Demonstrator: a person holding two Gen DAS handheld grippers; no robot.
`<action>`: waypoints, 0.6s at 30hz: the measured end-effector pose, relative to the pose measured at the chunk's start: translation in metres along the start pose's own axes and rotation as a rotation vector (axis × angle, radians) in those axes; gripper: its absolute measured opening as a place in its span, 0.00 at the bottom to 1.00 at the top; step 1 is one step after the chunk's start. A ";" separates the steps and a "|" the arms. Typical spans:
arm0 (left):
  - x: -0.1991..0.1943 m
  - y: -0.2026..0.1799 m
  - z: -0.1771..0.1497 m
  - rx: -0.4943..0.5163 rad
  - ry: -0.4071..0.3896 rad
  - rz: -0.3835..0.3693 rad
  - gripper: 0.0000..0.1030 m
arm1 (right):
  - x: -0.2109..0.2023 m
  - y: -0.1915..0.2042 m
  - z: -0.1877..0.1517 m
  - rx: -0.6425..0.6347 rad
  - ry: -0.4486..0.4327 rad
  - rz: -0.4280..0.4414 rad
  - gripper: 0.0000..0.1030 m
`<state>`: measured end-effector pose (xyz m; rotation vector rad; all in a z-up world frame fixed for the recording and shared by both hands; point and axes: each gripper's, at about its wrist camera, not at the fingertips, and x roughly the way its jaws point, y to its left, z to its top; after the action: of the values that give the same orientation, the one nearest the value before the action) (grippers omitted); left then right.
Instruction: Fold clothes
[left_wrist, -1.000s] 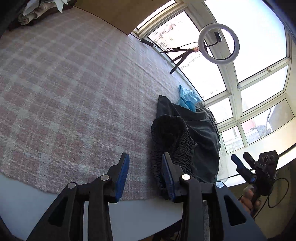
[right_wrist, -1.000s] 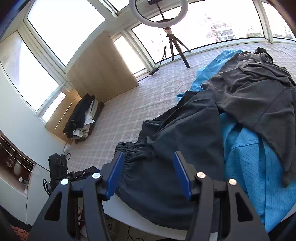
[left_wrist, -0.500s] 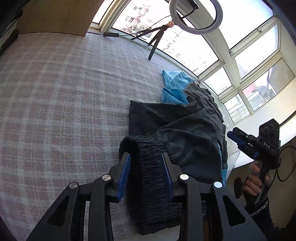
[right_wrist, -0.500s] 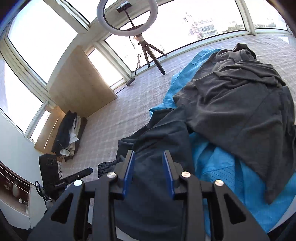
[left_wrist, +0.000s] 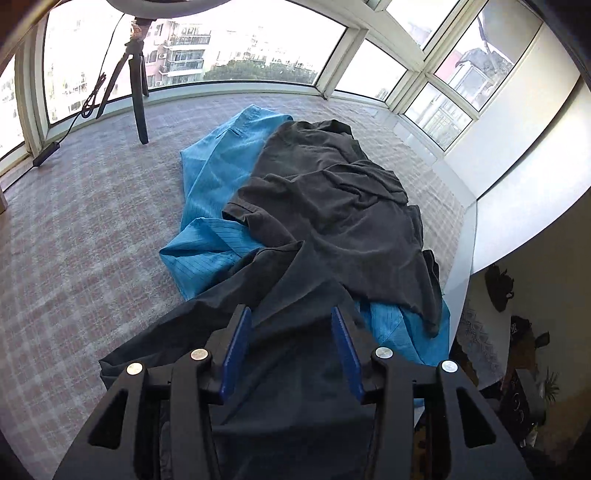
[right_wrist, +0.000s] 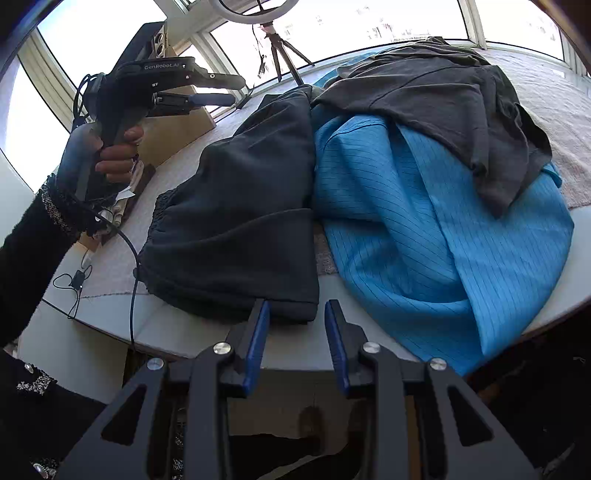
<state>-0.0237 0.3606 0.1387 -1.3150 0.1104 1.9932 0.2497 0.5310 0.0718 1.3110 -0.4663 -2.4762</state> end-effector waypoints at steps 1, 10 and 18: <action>0.008 -0.002 0.003 0.006 0.019 0.012 0.43 | 0.004 -0.001 0.003 -0.014 0.005 0.002 0.30; 0.041 -0.027 0.021 0.065 0.112 0.037 0.46 | 0.022 -0.013 0.013 -0.052 0.053 0.125 0.30; 0.049 -0.031 0.024 0.105 0.096 0.092 0.02 | 0.030 -0.018 0.014 -0.056 0.092 0.196 0.20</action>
<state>-0.0332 0.4197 0.1195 -1.3591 0.3221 1.9719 0.2192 0.5371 0.0493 1.2852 -0.4761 -2.2434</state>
